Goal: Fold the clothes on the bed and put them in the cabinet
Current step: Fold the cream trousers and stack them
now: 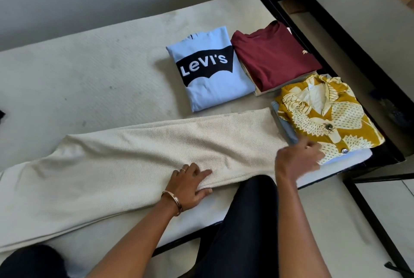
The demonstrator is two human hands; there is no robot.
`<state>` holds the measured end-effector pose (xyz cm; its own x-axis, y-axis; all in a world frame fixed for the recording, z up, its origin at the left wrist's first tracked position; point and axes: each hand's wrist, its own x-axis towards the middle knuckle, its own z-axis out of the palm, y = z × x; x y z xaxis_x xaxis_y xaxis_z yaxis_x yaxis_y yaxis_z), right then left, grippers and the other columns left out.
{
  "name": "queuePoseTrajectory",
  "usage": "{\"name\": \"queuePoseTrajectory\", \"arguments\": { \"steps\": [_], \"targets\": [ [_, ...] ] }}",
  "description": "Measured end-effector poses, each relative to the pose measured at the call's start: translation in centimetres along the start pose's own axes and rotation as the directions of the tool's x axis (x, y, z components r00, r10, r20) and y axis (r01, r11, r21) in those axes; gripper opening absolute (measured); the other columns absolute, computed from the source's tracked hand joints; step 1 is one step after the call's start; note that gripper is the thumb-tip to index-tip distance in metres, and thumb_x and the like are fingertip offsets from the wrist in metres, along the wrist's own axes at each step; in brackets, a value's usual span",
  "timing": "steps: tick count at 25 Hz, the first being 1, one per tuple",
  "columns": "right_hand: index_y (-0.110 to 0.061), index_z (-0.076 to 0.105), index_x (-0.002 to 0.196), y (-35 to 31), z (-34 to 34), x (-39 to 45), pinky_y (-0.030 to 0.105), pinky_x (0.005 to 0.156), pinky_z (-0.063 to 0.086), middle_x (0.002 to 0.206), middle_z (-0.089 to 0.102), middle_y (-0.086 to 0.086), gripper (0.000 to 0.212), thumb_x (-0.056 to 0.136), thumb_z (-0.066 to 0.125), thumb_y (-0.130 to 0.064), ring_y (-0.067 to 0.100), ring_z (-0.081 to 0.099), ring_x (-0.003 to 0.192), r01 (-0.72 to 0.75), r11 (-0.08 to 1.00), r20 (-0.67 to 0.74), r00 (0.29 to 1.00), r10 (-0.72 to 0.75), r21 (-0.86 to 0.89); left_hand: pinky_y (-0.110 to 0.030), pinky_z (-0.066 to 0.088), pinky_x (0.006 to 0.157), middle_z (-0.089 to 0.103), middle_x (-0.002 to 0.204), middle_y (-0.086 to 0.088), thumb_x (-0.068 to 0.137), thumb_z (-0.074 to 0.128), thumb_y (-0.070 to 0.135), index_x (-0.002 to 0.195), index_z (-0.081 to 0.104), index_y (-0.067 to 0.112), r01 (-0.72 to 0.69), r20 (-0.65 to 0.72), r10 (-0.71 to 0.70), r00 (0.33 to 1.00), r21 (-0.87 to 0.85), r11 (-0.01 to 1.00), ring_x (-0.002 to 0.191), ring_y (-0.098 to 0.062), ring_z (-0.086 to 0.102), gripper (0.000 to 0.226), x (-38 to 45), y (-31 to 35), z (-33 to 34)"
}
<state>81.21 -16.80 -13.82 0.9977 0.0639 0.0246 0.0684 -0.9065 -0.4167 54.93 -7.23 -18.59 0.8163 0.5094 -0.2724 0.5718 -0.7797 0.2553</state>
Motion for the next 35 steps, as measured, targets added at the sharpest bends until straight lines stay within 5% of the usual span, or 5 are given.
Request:
{"name": "queuePoseTrajectory", "arguments": {
  "steps": [10, 20, 26, 31, 35],
  "targets": [
    [-0.018, 0.045, 0.137, -8.7, 7.6, 3.8, 0.064, 0.110, 0.017, 0.138, 0.048, 0.005, 0.044, 0.095, 0.057, -0.026, 0.026, 0.032, 0.135, 0.875, 0.471, 0.645, 0.422, -0.638, -0.107, -0.043, 0.052, 0.078, 0.057, 0.114, -0.005, 0.081, 0.041, 0.058, 0.126, 0.061, 0.020, 0.097, -0.267, -0.164, 0.950, -0.248, 0.964, 0.100, -0.028, 0.056, 0.062, 4.0, -5.1, -1.6],
    [-0.007, 0.057, 0.091, -12.5, 8.0, 3.2, 0.049, 0.079, 0.039, 0.094, 0.051, 0.017, 0.020, 0.078, 0.049, 0.004, 0.036, 0.050, 0.093, 0.624, 0.765, -0.009, 0.774, -0.633, -0.161, -0.041, 0.037, 0.070, 0.056, 0.091, -0.006, 0.090, 0.051, 0.047, 0.094, 0.065, 0.017, 0.409, -0.572, -0.230, 0.787, 0.205, 0.889, 0.081, -0.027, 0.053, 0.033, 3.7, -8.3, -0.9],
    [-0.037, 0.045, 0.143, -3.4, 10.9, -5.7, 0.061, 0.107, 0.026, 0.154, 0.039, 0.000, 0.061, 0.090, 0.038, -0.066, 0.032, 0.033, 0.140, 0.968, 0.208, 0.551, 0.098, -0.829, 0.140, -0.069, 0.024, 0.099, 0.024, 0.155, 0.005, 0.086, 0.045, 0.065, 0.131, 0.042, 0.042, 0.422, -0.176, -0.427, 0.887, -0.069, 0.904, 0.146, -0.029, 0.015, 0.051, 1.1, -6.5, 1.8],
    [-0.039, -0.003, 0.155, -3.0, 8.2, 1.0, 0.061, 0.117, -0.001, 0.164, -0.016, -0.005, 0.072, 0.097, 0.031, -0.064, 0.037, -0.016, 0.148, 0.408, 0.890, 0.632, 0.749, -0.199, -0.202, -0.076, -0.001, 0.100, -0.041, 0.145, 0.026, 0.083, 0.030, 0.079, 0.137, -0.024, 0.060, 0.422, 0.237, -0.403, 0.884, -0.035, 0.906, 0.139, -0.015, -0.035, 0.078, 1.0, -7.4, -0.2],
    [-0.021, 0.012, 0.156, -9.5, 7.2, -7.8, 0.058, 0.114, 0.019, 0.163, -0.002, 0.016, 0.068, 0.100, 0.046, -0.037, 0.039, 0.002, 0.149, 0.488, 0.865, 0.590, 0.735, -0.334, -0.118, -0.051, 0.024, 0.109, 0.008, 0.161, 0.014, 0.089, 0.049, 0.058, 0.149, 0.012, 0.048, 0.394, 0.161, -0.366, 0.916, -0.202, 0.897, 0.148, -0.014, 0.010, 0.071, 0.4, -10.0, -2.6]
  ]
}}
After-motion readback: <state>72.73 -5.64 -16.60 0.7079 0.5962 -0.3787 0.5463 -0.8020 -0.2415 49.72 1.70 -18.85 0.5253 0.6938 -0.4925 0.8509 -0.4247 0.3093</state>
